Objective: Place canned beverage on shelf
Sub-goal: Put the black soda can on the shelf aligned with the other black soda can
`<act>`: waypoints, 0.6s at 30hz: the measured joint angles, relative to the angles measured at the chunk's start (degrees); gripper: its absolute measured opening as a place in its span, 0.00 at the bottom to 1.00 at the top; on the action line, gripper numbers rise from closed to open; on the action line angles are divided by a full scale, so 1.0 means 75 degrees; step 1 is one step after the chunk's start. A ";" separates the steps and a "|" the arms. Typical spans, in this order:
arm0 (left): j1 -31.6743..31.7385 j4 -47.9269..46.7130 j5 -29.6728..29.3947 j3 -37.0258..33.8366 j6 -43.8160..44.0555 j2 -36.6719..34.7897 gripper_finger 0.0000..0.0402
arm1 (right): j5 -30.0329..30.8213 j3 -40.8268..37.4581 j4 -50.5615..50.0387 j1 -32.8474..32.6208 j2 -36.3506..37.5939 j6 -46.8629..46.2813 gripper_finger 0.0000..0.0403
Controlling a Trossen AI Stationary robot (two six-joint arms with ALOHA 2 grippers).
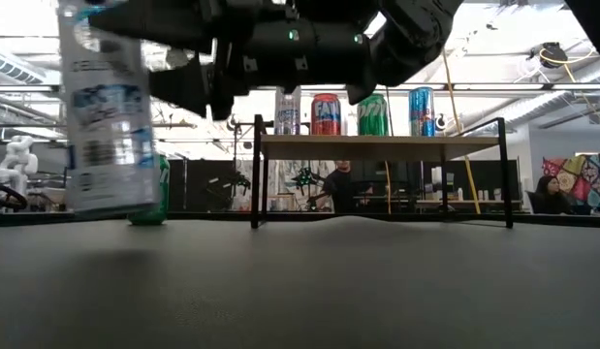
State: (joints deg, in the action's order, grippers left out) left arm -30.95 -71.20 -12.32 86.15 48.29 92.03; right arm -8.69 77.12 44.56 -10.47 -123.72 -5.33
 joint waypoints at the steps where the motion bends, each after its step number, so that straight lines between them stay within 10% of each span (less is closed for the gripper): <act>1: 0.0062 0.0088 -0.0001 0.0001 -0.0139 0.0000 0.55 | 0.0004 -0.0003 -0.0126 0.0001 0.0000 0.0001 0.98; 18: 0.0378 0.0277 -0.0069 0.0003 -0.0903 0.0000 0.55 | 0.0423 -0.0003 -0.0714 0.0013 0.0000 -0.0067 0.63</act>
State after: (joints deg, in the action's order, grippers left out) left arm -28.12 -69.12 -12.83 86.17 41.52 92.03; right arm -5.52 77.10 39.20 -10.37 -123.72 -5.83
